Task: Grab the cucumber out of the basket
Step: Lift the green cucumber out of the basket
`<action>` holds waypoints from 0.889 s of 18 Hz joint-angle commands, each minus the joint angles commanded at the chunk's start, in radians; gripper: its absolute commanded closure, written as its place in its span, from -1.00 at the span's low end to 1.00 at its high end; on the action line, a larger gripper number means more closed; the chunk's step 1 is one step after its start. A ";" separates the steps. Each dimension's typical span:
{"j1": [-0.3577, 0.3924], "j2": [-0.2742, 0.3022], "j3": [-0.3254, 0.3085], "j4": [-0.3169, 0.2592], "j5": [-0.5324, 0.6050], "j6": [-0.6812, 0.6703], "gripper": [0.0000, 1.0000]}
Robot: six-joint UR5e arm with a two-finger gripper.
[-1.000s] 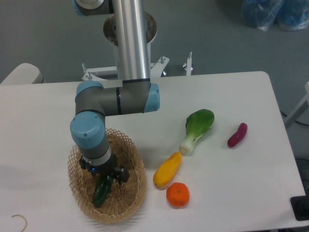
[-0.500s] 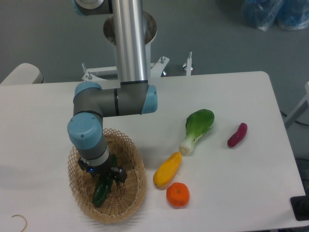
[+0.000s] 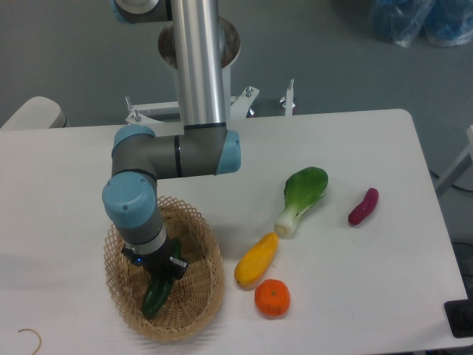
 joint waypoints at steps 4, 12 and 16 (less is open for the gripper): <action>0.005 0.032 0.023 -0.011 0.002 0.054 0.43; 0.130 0.127 0.132 -0.135 -0.009 0.216 0.43; 0.251 0.193 0.146 -0.186 -0.070 0.342 0.43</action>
